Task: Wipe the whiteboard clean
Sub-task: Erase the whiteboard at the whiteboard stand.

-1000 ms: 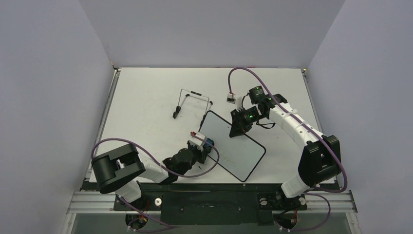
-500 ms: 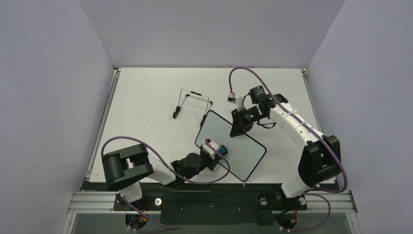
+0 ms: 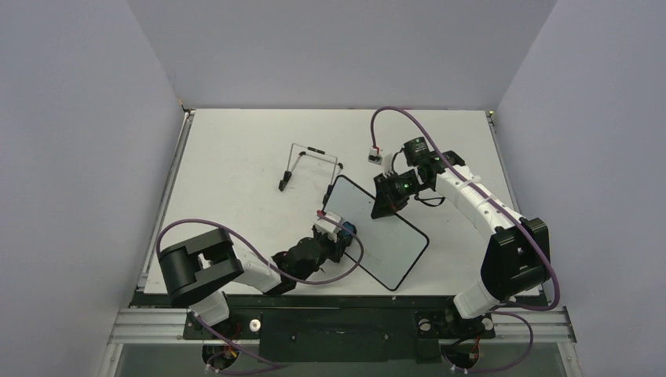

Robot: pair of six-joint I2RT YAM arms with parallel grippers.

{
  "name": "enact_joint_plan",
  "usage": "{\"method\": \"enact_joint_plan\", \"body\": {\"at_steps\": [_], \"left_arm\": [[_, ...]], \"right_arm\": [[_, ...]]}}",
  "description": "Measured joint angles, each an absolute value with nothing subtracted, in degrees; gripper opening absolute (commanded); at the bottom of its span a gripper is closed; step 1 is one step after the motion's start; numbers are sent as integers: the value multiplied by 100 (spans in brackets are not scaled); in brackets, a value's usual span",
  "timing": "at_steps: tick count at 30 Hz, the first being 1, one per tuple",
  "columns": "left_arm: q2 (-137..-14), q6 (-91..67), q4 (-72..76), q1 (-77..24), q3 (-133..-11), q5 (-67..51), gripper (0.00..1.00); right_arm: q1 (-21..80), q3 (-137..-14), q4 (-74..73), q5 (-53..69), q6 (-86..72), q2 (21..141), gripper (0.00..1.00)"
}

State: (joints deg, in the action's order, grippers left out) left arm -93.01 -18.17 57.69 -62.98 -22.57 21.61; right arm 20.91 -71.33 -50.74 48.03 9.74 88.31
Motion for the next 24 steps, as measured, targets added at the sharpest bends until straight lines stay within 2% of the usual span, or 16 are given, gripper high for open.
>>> {"method": "enact_joint_plan", "body": {"at_steps": [8,13,18,24], "left_arm": [[-9303,-1623,5518,-7061,-2491,2709,0],[-9301,-1791,5614,-6897,-2423,2814,0],[-9284,-1984,5640,-6469,-2285,2434,0],[-9406,-1584,5664,-6858,-2294,2276,0]], "right_arm": [[2110,-7122,-5157,4925,1061,8831,0],[2108,-7120,-5061,4954,1061,8831,0],[2097,-7120,-5009,4860,958,8831,0],[2099,-7120,-5137,4853,1020,8831,0]]}}
